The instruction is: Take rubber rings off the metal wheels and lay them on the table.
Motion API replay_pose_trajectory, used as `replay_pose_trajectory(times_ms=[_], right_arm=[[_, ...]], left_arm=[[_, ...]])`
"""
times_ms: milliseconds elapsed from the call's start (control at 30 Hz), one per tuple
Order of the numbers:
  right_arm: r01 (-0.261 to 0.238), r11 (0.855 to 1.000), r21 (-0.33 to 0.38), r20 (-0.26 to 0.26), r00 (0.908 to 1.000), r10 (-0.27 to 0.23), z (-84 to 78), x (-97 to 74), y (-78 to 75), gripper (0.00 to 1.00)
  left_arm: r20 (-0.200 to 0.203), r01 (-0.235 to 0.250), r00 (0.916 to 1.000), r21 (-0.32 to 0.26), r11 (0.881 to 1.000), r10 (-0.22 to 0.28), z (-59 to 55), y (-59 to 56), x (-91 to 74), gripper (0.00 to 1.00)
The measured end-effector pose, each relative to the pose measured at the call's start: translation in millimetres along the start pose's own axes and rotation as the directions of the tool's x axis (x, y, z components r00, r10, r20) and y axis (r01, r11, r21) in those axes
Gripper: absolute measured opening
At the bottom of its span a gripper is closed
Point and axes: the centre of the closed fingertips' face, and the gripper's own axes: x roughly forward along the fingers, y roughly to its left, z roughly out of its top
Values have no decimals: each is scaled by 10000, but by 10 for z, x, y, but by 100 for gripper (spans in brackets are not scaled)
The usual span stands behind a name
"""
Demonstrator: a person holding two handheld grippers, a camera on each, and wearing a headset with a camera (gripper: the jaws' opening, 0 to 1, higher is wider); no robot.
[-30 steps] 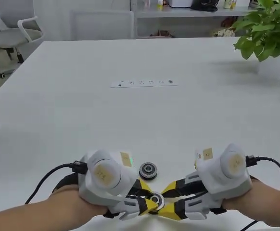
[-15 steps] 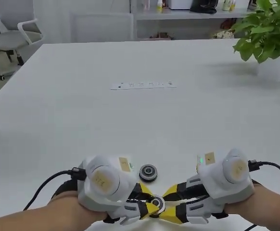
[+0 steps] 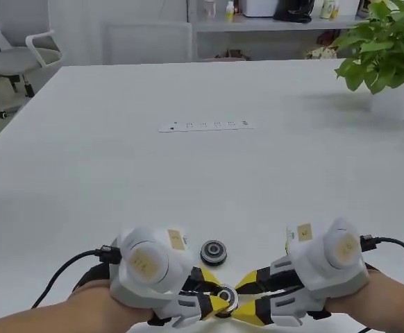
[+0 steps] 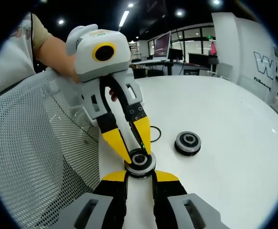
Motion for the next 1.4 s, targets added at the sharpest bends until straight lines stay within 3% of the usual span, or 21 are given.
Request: replay_pose_trajectory(times_ms=[500,633,733,900,1167,1400], right_arm=[[-71,9999,126,146,9999,69,-6,-4,-5,16],[4,9995,-313,-235,9997,-12,-68,-38,-28,6],[135,9997,194,55,9999,-136,-53,-24,-25,4],[131,9998,163,-42,9999,-130,-58,-21,-29,3],[164,9939,1086,-126,9998,-152,-79,-23,-53,0],[231,9726,2313,299,9991,-309,-81,-48,-83,0]], left_arm=[[46,-7,10000,-74,10000,8,-3,-6,0,13],[50,-22,10000,-75,10000,23,-3,-8,0,13],[53,-26,10000,-84,10000,26,-1,-8,0,13],[46,-60,10000,-94,9999,60,-1,-12,0,13],[16,-117,9999,-54,9999,117,-4,-11,2,13],[-21,-195,9998,-19,9998,195,-3,-8,6,13]])
